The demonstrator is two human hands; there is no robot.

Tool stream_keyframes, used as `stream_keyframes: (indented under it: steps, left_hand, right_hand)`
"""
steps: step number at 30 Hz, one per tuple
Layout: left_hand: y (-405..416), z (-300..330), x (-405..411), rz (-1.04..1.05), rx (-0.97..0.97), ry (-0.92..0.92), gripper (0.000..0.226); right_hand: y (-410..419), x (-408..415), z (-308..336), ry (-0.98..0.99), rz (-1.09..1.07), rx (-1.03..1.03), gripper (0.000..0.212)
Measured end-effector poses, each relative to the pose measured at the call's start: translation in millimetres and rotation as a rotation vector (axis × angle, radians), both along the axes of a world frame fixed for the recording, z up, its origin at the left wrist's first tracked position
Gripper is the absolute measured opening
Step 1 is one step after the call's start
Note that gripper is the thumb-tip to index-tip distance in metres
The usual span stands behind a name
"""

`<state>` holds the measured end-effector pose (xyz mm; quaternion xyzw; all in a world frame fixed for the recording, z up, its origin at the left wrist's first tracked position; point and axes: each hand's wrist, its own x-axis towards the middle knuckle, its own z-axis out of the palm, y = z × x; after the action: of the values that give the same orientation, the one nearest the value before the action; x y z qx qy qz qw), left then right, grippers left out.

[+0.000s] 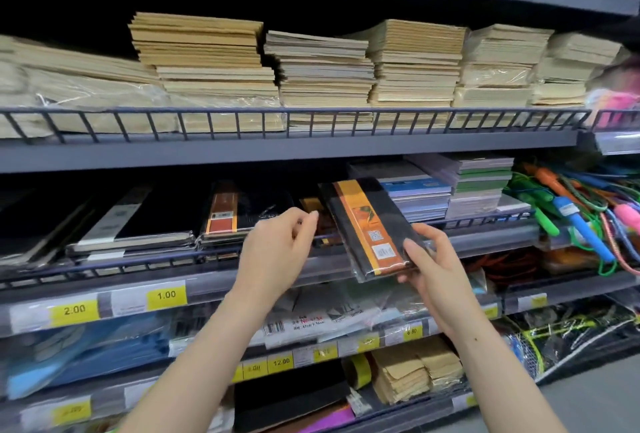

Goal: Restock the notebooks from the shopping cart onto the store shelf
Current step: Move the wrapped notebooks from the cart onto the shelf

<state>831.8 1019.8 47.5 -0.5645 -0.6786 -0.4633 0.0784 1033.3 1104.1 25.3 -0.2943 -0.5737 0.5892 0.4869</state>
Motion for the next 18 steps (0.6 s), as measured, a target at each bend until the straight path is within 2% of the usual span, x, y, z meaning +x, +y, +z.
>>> stream_keyframes:
  steps: [2, 4, 6, 9, 13, 18]
  left_hand:
    - [-10.8, -0.6, -31.6, 0.261, 0.144, 0.376, 0.019]
    - [-11.2, -9.8, -60.6, 0.373, 0.131, 0.526, 0.022]
    - [-10.8, -20.5, -74.1, 0.37, 0.042, 0.539, 0.029]
    - [-12.7, -28.8, -73.2, 0.319, 0.036, 0.528, 0.032]
    - [-12.0, -31.3, -71.8, 0.324, 0.067, 0.509, 0.03]
    - [-9.4, -34.8, -71.6, 0.331, 0.099, 0.515, 0.03]
  right_hand:
    - [9.6, -16.0, 5.3, -0.044, 0.031, 0.001, 0.021]
    - [21.0, -36.4, 7.1, -0.137, 0.066, 0.012, 0.026]
    - [31.8, -57.6, 8.6, -0.21, 0.041, 0.04, 0.033]
    - [45.8, -83.1, 13.6, -0.325, -0.06, 0.136, 0.039]
    - [57.1, -98.4, 15.7, -0.61, -0.265, 0.428, 0.04]
    - [57.8, -102.3, -9.2, -1.029, -0.503, 0.788, 0.027]
